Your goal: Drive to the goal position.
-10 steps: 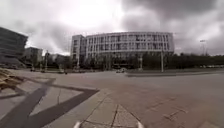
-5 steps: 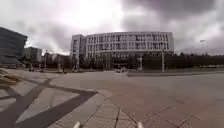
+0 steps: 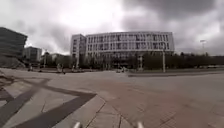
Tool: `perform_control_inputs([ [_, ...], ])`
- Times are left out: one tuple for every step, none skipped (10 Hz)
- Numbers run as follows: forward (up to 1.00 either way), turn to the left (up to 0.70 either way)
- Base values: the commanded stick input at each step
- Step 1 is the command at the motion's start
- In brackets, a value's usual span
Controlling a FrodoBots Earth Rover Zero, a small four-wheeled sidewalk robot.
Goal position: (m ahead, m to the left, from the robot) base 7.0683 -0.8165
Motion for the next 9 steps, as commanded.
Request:
perform_control_inputs([
  [0.5,0.01],
  [0.5,0.01],
  [0.5,0.01],
  [0.5,0.01],
  [0.5,0.01],
  [0.5,0.01],
  [0.5,0.01],
  [0.5,0.01],
  [0.5,0.01],
])
